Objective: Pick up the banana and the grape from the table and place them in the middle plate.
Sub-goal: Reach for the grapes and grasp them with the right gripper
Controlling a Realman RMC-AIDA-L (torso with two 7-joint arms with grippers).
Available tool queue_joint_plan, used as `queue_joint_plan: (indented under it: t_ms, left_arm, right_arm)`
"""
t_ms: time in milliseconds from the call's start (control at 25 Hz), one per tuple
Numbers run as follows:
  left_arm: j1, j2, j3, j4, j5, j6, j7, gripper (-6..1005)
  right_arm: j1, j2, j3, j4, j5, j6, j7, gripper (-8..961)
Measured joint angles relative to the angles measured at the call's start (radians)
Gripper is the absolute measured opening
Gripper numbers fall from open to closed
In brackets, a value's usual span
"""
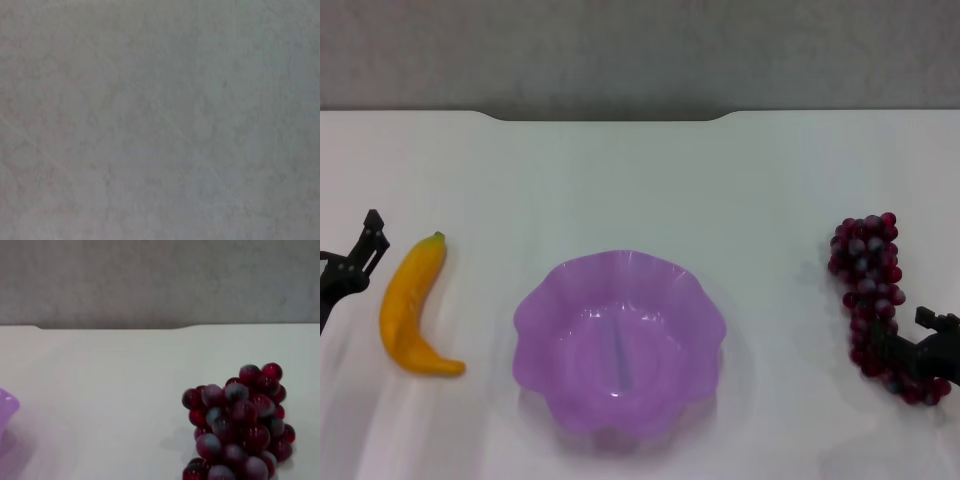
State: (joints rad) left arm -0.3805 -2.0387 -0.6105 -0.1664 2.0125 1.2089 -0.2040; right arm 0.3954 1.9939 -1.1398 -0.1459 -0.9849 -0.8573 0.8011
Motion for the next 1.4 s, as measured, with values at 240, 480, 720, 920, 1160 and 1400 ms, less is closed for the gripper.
queue_joint_plan:
  t_ms: [240,480,720,920,1160,1400]
  left_arm:
    - [-0.005,0.000,0.011,-0.001,0.000,-0.005,0.000,878]
    - [-0.008,0.000,0.012,-0.001,0.000,-0.010,0.000,878]
    - [-0.009,-0.001,0.012,-0.002,0.000,-0.010,0.000,877]
    - [-0.009,-0.002,0.012,-0.002,0.000,-0.010,0.000,877]
    - [-0.006,-0.002,0.012,-0.002,0.000,-0.010,0.000,877]
    - [-0.007,-0.002,0.012,-0.002,0.000,-0.011,0.000,878]
  right_arm:
    - [0.012,0.000,-0.004,0.001,-0.036,0.029,0.003,757]
    - [0.047,0.002,-0.010,-0.001,-0.051,0.030,0.004,756]
    - [0.070,0.003,-0.012,0.012,-0.106,0.059,0.009,755]
    - [0.070,0.006,-0.014,0.022,-0.151,0.085,0.040,755]
    - [0.065,0.006,-0.012,0.022,-0.155,0.086,0.046,754]
    - [0.064,0.006,-0.007,0.019,-0.153,0.086,0.046,739]
